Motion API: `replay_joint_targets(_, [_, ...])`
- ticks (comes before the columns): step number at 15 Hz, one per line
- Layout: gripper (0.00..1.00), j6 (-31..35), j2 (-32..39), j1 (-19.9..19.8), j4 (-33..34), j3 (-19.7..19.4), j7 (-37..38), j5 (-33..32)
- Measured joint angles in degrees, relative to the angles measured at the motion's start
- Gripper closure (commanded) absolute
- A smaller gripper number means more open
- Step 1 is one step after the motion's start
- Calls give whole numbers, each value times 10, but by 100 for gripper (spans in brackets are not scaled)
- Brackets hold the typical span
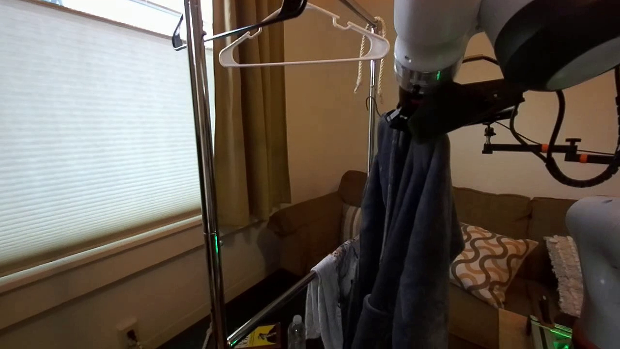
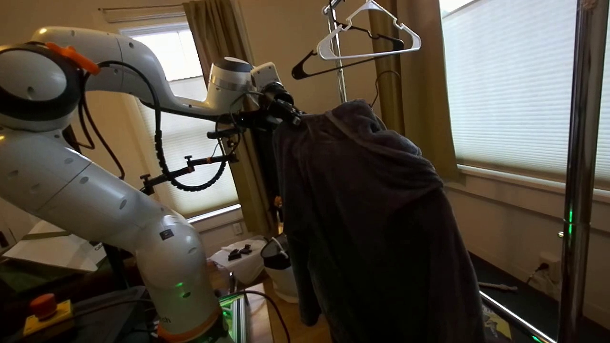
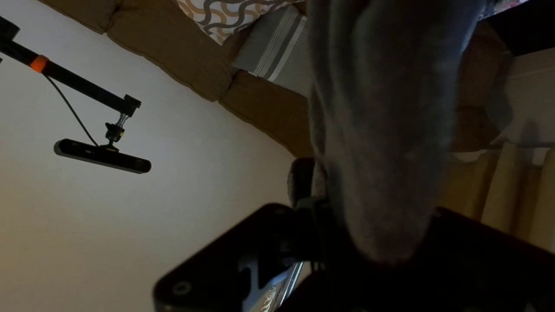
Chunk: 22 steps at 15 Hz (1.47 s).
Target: Pick up the gray robe with the coat hanger and hang it on the top rail
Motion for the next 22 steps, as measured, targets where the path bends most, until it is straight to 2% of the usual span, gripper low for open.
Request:
replay_joint_targets(5, [98,10,-3,-19,-2,-1,-6,-4])
replay_joint_targets(7, [98,19,-18,-28,-1,-8,-27,-38])
replay_joint_targets(13, [98,131,-75,-53,18,-64,-112,-159])
replay_joint_targets(14, [93,141,-85,-60,24,-72,-114,-166])
replay_joint_targets(15, [98,147,-94,-67,29,-80,-120,-167])
replay_joint_targets(18, [98,150,-101,-75,31,-86,-122,-150])
replay_joint_targets(22, [98,152,-99,-92,31,-68,-68,-139])
